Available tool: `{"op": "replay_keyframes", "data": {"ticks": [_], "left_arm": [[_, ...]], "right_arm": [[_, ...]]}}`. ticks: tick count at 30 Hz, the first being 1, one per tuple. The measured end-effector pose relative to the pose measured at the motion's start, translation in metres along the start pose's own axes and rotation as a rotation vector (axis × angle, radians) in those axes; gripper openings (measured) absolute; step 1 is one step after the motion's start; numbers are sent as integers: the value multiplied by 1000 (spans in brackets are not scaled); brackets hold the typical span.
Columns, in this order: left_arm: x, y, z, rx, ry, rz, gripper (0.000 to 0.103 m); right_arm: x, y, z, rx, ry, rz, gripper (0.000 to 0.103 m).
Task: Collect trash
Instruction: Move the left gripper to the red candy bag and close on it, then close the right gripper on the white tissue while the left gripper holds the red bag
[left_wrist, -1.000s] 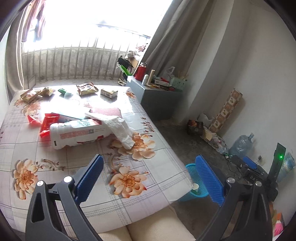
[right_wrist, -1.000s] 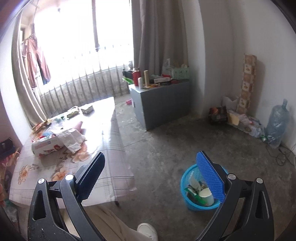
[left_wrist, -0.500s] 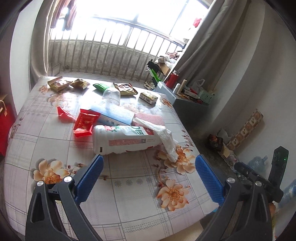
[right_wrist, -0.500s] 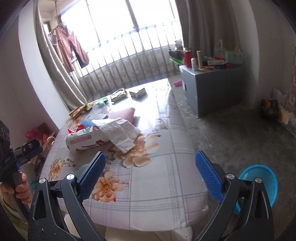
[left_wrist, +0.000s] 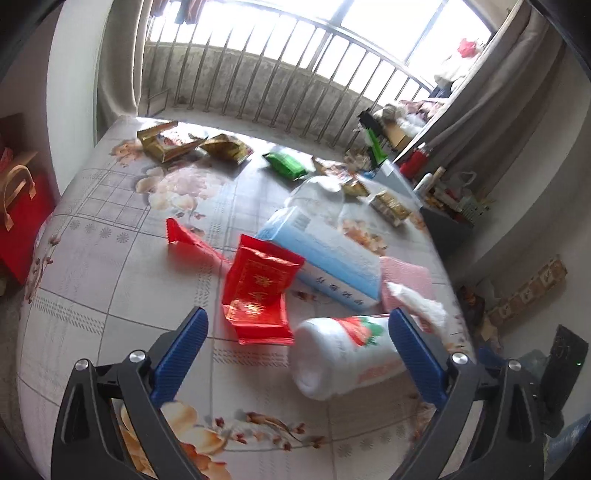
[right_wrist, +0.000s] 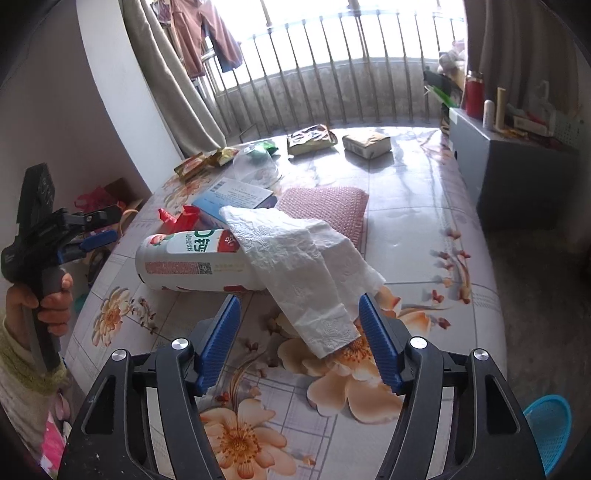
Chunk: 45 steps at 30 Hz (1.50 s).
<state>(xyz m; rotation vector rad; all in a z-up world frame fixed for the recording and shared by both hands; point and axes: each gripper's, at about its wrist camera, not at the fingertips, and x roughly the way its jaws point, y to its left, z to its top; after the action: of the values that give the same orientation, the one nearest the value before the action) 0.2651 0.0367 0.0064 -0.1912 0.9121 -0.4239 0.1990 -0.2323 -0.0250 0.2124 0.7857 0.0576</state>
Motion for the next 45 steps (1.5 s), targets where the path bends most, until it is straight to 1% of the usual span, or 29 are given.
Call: {"op": "replay_keyframes", "data": {"ticks": [1, 5, 8, 9, 10, 12, 13, 14, 15, 16, 18, 20, 22, 25, 28, 33, 37, 39, 42, 45], "left_arm": [[13, 3, 4, 18, 26, 5, 90], [58, 14, 23, 63, 89, 68, 83], [81, 21, 29, 81, 141, 84, 73], [88, 24, 30, 84, 156, 86, 67], [90, 25, 30, 97, 149, 90, 63], [90, 24, 32, 123, 148, 99, 55], [90, 26, 33, 118, 142, 99, 53], [89, 29, 33, 107, 137, 93, 53], [88, 30, 33, 102, 134, 94, 49], [88, 31, 33, 105, 132, 102, 46], [86, 33, 32, 113, 125, 106, 43], [85, 34, 31, 109, 118, 107, 41], [81, 37, 30, 98, 107, 100, 35], [73, 43, 29, 73, 94, 96, 32], [65, 48, 28, 53, 79, 98, 27], [35, 52, 25, 34, 20, 102, 25], [-4, 49, 18, 26, -44, 93, 24], [-25, 44, 13, 23, -79, 70, 24], [-57, 29, 3, 33, -132, 10, 24], [-78, 9, -8, 54, -161, -33, 24]], "right_arm": [[6, 2, 2, -21, 11, -4, 60], [28, 7, 9, -79, 56, -25, 60], [38, 9, 9, -95, 85, -39, 59], [41, 9, 9, -95, 89, -40, 56], [43, 8, 8, -94, 95, -43, 54], [46, 7, 6, -84, 107, -53, 44], [47, 4, 5, -72, 111, -54, 42], [48, 2, 3, -58, 114, -51, 35], [48, 0, 1, -39, 116, -48, 27], [49, -3, 0, -23, 120, -48, 23], [48, -6, -1, -3, 118, -55, 9], [42, -8, -2, 21, 112, -45, 6], [33, -10, -3, 40, 91, -43, 4], [17, -14, -5, 78, 63, -34, 3], [-1, -19, -10, 118, 34, -26, 3], [-28, -23, -19, 162, 0, -24, 3], [-47, -24, -26, 195, -27, -18, 3], [-58, -24, -30, 213, -44, -10, 2], [-77, -24, -38, 245, -71, -5, 2], [-97, -26, -47, 284, -108, 14, 2]]}}
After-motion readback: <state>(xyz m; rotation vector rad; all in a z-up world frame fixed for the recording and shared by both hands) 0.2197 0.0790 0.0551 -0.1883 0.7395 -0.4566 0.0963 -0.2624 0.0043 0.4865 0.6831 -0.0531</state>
